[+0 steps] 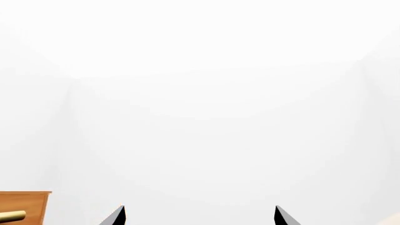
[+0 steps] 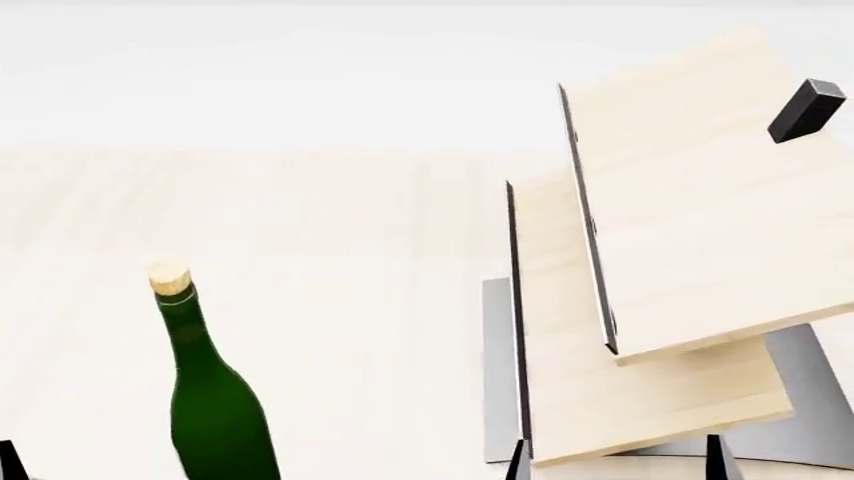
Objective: Put the wine bottle on the wine rack.
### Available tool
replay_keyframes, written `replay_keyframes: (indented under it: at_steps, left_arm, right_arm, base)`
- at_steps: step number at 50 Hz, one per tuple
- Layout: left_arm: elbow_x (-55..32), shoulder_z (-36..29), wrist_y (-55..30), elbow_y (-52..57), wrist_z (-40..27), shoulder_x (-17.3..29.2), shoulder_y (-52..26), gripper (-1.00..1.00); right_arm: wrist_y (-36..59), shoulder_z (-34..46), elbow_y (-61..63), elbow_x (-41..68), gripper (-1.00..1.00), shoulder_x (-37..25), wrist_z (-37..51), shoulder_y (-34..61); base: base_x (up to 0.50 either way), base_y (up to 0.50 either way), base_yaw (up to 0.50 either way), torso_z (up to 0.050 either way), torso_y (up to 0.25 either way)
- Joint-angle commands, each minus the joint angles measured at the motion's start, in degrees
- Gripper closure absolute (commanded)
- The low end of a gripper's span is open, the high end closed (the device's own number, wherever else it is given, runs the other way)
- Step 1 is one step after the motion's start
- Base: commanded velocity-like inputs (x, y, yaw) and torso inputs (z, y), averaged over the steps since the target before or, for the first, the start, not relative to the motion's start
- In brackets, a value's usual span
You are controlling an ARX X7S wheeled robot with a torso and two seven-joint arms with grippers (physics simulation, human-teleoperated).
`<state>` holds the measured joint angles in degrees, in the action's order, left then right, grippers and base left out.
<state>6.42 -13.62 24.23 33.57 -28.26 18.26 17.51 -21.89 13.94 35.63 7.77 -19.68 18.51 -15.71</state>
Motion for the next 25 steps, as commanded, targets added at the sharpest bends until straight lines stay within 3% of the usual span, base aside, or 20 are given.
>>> replay_keyframes:
  at_steps: [1,25]
  left_arm:
    - [0.0,-0.2,0.0,0.1,-0.3,0.2,0.0,-1.00]
    - [0.1,-0.5,-0.1,0.0,-0.8,0.6,-0.1,-1.00]
  right_arm:
    - [-0.1,0.2,-0.1,0.0,-1.00,-0.1,0.2,0.0]
    - [-0.4,0.6,-0.1,-0.1,-1.00,-0.6,0.7,0.0]
  base:
    - [0.00,-0.09,0.00,0.000,0.000]
    - [0.00,-0.09,0.00,0.000,0.000]
